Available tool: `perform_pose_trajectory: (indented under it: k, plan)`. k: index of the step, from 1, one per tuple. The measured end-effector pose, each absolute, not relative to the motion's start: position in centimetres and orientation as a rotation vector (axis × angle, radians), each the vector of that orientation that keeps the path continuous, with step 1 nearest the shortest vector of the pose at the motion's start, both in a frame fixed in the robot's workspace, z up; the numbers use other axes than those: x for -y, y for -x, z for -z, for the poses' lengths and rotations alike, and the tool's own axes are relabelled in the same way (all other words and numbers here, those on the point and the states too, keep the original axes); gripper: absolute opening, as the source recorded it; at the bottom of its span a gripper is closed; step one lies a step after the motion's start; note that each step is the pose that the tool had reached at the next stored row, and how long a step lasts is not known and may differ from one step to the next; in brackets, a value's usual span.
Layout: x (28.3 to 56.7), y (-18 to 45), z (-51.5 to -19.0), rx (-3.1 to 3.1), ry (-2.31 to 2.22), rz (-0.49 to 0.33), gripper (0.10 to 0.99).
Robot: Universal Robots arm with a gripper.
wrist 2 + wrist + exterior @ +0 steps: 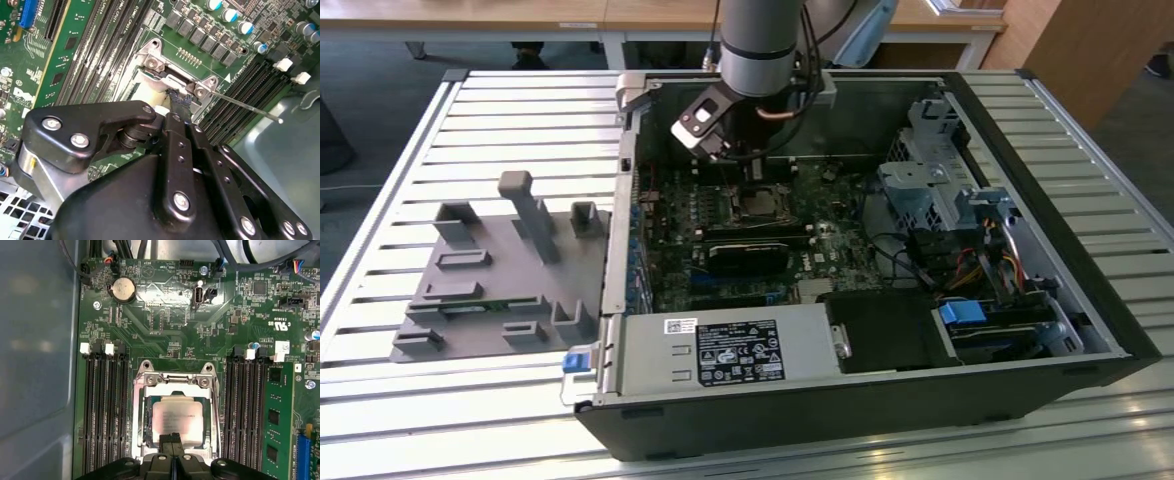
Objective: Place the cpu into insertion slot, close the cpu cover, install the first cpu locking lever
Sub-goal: 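Close the cpu cover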
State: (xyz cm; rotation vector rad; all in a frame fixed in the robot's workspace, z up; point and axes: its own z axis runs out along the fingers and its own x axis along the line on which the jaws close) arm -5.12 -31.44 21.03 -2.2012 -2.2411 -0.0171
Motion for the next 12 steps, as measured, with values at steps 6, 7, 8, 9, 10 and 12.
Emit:
perform_pose_trajectory:
  k: [6, 7, 8, 9, 10, 12]
  plan:
    - [31.44, 5.15, -20.45, 2.241, 2.201, 0.017, 0.106]
    - [31.44, 5.15, -20.36, 2.241, 2.201, 0.017, 0.106]
    - [31.44, 5.15, -20.3, 2.241, 2.201, 0.017, 0.106]
    - [31.44, 5.15, -20.26, 2.241, 2.201, 0.017, 0.106]
    - [31.44, 5.15, -20.2, 2.241, 2.201, 0.017, 0.106]
    - [31.44, 5.15, -20.1, 2.241, 2.201, 0.017, 0.106]
